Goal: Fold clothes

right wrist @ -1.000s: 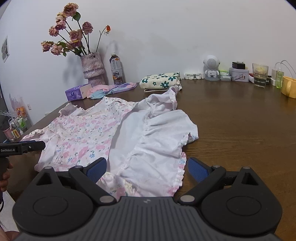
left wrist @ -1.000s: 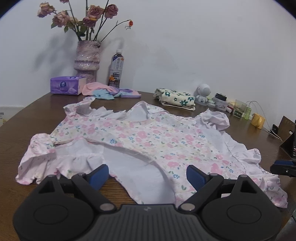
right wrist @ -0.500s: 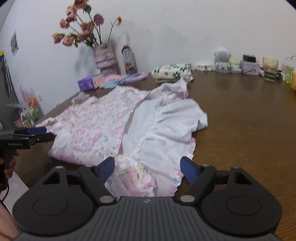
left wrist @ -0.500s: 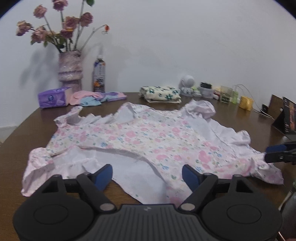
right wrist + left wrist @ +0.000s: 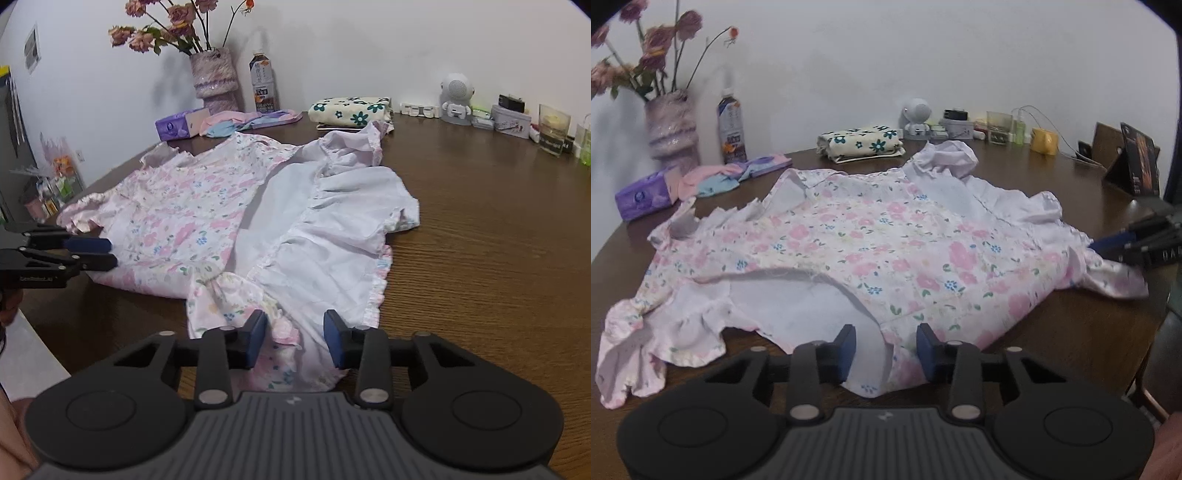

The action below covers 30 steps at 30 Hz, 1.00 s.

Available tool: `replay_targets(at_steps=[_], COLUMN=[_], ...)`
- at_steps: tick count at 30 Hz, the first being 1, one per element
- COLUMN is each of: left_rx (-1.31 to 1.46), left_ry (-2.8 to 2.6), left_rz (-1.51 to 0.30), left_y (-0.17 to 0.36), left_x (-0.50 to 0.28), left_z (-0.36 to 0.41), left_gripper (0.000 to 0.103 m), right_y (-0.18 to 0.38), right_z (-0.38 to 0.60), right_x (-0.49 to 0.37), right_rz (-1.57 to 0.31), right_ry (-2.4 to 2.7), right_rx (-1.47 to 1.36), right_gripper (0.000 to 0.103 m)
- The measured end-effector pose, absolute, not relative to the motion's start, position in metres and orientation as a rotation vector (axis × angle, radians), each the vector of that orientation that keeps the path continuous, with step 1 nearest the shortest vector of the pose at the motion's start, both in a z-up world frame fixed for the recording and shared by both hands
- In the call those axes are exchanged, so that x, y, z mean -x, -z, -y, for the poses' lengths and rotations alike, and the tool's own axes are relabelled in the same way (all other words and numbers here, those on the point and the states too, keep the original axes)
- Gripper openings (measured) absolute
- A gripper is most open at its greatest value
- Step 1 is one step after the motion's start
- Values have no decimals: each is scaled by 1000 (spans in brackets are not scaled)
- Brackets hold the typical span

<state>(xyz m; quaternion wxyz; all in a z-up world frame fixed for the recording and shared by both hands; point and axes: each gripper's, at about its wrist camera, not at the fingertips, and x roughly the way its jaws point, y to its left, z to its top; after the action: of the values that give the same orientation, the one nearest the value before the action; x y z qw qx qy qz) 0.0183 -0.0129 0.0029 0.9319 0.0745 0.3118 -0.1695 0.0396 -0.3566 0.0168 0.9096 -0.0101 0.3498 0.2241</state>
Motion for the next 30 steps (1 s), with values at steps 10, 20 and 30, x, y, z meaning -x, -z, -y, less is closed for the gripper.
replay_targets(at_steps=[10,20,30], left_rx=[-71,-160,-170], left_ry=[439,442,426], left_rz=[-657,-683,-679], left_y=[-13,-8,-14], left_x=[-11,-10,1], left_z=[6,14,8], left_gripper=[38,1,1], right_y=[-24,-25,-21], right_z=[366,357,348], right_x=[-29,-35,-44], right_rz=[-761,-735,-745], right_ry=[-503,-441,-416], right_rx=[-7,220,297], right_gripper=[37,1,3])
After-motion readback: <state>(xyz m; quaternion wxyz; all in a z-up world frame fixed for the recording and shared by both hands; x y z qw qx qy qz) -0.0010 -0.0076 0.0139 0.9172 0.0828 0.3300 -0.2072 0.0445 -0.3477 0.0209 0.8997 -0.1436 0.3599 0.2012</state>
